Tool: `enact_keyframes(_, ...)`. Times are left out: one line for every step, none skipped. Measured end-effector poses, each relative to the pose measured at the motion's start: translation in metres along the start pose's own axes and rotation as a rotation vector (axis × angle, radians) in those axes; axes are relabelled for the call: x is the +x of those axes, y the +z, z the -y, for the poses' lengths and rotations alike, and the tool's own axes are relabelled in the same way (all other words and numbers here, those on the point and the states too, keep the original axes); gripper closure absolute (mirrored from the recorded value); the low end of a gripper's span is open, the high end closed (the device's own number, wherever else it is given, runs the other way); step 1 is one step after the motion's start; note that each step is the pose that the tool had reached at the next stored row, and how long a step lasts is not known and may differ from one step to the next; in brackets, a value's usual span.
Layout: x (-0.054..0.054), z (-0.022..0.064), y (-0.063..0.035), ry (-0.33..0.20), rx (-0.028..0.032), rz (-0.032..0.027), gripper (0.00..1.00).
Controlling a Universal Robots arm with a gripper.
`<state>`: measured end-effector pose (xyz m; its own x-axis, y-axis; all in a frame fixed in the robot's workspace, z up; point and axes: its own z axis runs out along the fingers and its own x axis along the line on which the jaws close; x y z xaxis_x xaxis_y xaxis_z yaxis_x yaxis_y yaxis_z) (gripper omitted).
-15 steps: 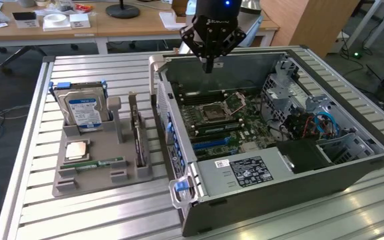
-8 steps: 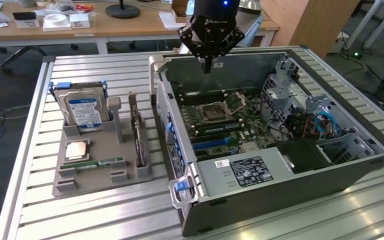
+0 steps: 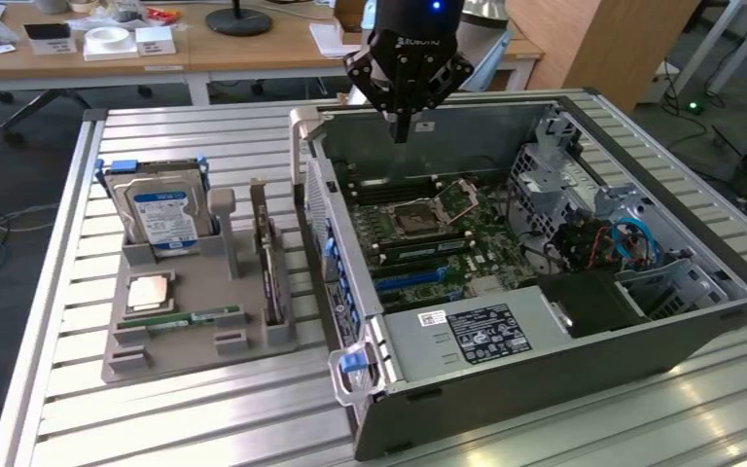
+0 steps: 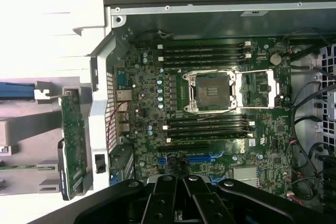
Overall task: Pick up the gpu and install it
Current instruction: 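Reach for the gpu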
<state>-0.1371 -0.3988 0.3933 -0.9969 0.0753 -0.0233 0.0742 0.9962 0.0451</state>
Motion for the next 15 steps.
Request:
enact_keyframes(0.0002, 0.0000, 0.0000, 0.000, 0.0000, -0.0001, 0.89)
enact_keyframes(0.0005, 0.0000, 0.0000, 0.000, 0.0001, 0.0000, 0.89)
enact_keyframes(0.0008, 0.0001, 0.0000, 0.000, 0.0000, 0.0000, 0.89)
enact_keyframes(0.0011, 0.0001, 0.0000, 0.000, 0.0000, 0.0000, 0.89)
enact_keyframes(0.0013, 0.0001, 0.0000, 0.000, 0.0000, 0.0000, 0.89)
enact_keyframes(0.0016, 0.0001, 0.0000, 0.000, 0.0000, 0.0000, 0.89)
enact_keyframes(0.0019, 0.0001, -0.0001, 0.000, 0.0000, 0.0000, 0.89)
enact_keyframes(0.0021, 0.0001, -0.0001, 0.000, 0.0000, 0.0000, 0.89)
enact_keyframes(0.0024, 0.0002, -0.0001, 0.000, 0.0000, 0.0000, 0.89)
enact_keyframes(0.0027, 0.0002, -0.0001, 0.000, 0.0000, 0.0000, 0.89)
enact_keyframes(0.0032, 0.0002, -0.0001, 0.000, 0.0000, 0.0000, 0.89)
enact_keyframes(0.0038, 0.0003, -0.0001, 0.000, 0.0001, 0.0000, 0.89)
enact_keyframes(0.0043, 0.0003, -0.0001, 0.000, 0.0000, 0.0000, 0.89)
enact_keyframes(0.0049, 0.0004, -0.0001, 0.000, 0.0000, 0.0000, 0.89)
enact_keyframes(0.0055, 0.0004, -0.0001, 0.000, 0.0000, 0.0000, 0.89)
